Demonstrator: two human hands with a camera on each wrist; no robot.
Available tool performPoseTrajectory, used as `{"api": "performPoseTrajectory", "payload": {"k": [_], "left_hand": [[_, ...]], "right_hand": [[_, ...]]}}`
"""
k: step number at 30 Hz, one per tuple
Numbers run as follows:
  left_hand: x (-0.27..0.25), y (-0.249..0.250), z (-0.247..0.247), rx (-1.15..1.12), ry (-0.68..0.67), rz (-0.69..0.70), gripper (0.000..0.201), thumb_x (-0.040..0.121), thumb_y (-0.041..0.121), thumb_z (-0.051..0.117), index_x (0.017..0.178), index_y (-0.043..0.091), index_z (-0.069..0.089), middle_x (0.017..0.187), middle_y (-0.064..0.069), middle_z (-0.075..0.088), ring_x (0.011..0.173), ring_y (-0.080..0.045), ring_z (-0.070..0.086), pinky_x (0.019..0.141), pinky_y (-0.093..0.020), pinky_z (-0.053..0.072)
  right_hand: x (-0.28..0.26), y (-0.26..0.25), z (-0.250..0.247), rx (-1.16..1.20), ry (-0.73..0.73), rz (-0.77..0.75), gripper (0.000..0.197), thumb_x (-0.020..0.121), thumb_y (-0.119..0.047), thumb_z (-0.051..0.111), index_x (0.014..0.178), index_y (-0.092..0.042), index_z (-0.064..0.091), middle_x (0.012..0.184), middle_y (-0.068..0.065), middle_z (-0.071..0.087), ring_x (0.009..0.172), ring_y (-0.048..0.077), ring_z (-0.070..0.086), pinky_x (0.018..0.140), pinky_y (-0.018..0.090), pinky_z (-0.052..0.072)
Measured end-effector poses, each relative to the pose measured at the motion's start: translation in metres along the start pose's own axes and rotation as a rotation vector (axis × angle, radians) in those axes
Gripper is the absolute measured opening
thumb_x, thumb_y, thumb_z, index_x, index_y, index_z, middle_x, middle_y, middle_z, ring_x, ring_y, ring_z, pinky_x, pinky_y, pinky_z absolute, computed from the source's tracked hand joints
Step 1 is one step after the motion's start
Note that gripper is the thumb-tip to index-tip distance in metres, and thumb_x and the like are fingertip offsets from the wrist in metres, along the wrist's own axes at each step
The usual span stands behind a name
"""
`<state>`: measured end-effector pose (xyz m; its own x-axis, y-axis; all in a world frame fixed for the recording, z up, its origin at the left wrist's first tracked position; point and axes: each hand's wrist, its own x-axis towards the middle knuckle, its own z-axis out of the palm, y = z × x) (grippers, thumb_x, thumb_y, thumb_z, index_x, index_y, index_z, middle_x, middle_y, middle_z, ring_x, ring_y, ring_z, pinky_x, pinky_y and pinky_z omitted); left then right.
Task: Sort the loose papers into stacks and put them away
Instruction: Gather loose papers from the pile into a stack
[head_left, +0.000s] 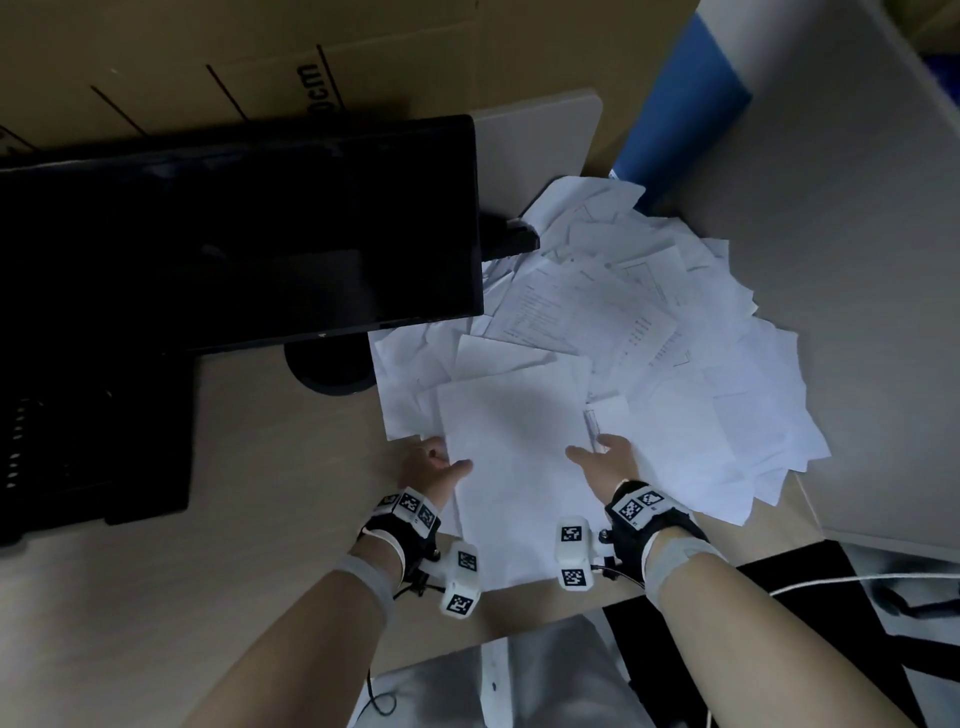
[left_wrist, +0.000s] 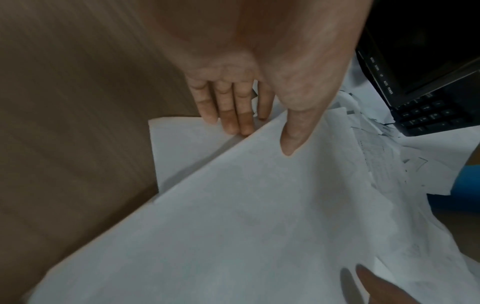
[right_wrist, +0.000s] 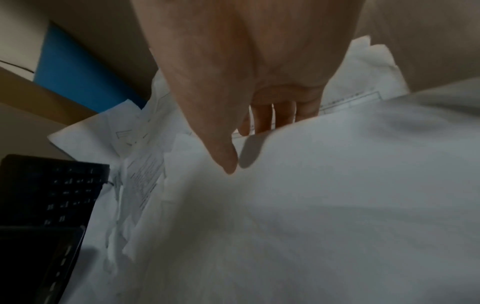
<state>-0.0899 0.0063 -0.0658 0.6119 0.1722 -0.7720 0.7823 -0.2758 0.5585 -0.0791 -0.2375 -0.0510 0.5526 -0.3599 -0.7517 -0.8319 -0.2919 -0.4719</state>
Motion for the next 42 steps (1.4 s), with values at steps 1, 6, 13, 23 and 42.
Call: {"api": "performPoseTrajectory", "payload": {"k": [1,6,13,23,42], "left_hand": [[0.002,-0.003,0.001,0.009,-0.019,-0.012,0.057,0.063,0.037,0.078,0.111,0.011,0.062,0.108,-0.014,0.066,0.1,-0.029,0.066,0.095,-0.046,0.053],[0.003,-0.014,-0.001,0.088,0.045,-0.072,0.069,0.077,0.036,0.081,0.122,-0.01,0.057,0.108,-0.026,0.063,0.101,-0.036,0.063,0.088,-0.041,0.052],[0.0,-0.008,-0.001,0.005,0.115,-0.057,0.077,0.083,0.022,0.077,0.147,0.005,0.038,0.144,-0.014,0.044,0.128,-0.031,0.051,0.092,-0.035,0.049],[0.001,0.042,0.029,0.22,0.022,0.166,0.051,0.082,0.017,0.071,0.132,0.011,0.06,0.128,-0.002,0.061,0.099,-0.017,0.064,0.069,-0.009,0.051],[0.008,0.074,0.069,0.13,-0.193,0.262,0.018,0.091,0.02,0.068,0.103,0.006,0.067,0.1,-0.011,0.069,0.091,-0.024,0.064,0.082,-0.036,0.051]], "right_hand": [[0.0,-0.003,0.005,-0.01,-0.014,-0.002,0.073,0.079,-0.034,0.077,0.14,-0.012,0.045,0.13,0.008,0.055,0.113,0.031,0.058,0.096,0.037,0.046],[0.0,-0.009,0.022,-0.202,-0.108,-0.104,0.019,0.09,-0.014,0.065,0.106,-0.006,0.059,0.102,0.005,0.062,0.101,0.024,0.057,0.078,0.029,0.047],[0.002,-0.005,0.005,-0.093,0.077,-0.134,0.028,0.098,-0.008,0.045,0.118,-0.01,0.063,0.119,0.006,0.065,0.101,0.03,0.06,0.082,0.031,0.043],[-0.017,0.022,-0.053,-0.587,0.077,0.199,0.029,0.104,-0.018,0.045,0.13,-0.013,0.057,0.144,0.004,0.053,0.133,0.022,0.051,0.108,0.028,0.036],[-0.035,0.066,-0.031,0.258,0.165,0.32,0.056,0.067,-0.055,0.072,0.102,-0.013,0.062,0.098,0.009,0.067,0.088,0.032,0.068,0.087,0.043,0.055]]}}
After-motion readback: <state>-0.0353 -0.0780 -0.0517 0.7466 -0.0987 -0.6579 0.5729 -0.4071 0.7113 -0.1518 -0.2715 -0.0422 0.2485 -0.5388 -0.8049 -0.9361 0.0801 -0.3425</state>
